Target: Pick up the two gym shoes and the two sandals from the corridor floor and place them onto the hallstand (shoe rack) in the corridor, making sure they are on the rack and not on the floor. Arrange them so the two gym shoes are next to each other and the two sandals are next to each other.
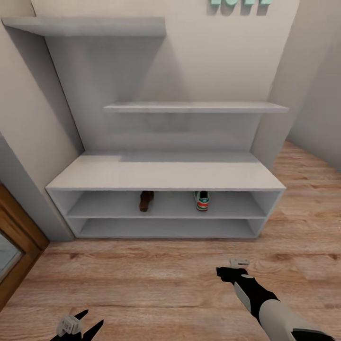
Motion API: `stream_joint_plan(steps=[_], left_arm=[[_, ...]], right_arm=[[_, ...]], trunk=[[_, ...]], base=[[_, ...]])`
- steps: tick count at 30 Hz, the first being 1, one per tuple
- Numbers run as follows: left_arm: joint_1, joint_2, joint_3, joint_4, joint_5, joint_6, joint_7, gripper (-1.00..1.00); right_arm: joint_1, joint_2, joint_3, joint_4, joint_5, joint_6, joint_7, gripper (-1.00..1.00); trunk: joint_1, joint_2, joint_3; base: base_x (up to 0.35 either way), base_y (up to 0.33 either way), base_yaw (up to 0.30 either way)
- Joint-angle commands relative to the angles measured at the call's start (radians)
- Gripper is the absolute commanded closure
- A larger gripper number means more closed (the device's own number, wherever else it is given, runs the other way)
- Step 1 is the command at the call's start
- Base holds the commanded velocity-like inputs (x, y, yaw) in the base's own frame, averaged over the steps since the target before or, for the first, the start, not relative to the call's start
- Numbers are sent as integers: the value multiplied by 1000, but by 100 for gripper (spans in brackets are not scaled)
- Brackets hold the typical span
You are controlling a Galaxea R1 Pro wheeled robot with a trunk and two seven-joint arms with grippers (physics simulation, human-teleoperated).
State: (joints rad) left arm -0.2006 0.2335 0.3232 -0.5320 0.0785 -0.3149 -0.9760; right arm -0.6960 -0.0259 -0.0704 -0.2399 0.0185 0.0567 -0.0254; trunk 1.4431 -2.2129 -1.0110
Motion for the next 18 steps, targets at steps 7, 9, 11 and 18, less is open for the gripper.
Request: stream_joint_plan(steps=[7, 9, 11, 18], left_arm=[[0, 0, 1, 1, 1, -4, 3, -100], [0, 0, 2, 1, 2, -4, 4, -100], [0, 1, 5, 1, 2, -5, 4, -100], [-1, 1, 9, 0, 7, -6, 5, -100]], right_arm=[[20, -13, -5, 6, 2, 1, 46, -100], [36, -20, -5, 8, 2, -6, 66, -100], [60, -34, -5, 10, 2, -28, 102, -100], [121, -79, -5, 13, 0, -105, 205, -100]], trunk=[[-12, 21, 18], [-12, 21, 20], [-12, 21, 22], [-12, 21, 31]], base=[[0, 0, -216], [0, 0, -220], [0, 0, -222], [0, 0, -223]])
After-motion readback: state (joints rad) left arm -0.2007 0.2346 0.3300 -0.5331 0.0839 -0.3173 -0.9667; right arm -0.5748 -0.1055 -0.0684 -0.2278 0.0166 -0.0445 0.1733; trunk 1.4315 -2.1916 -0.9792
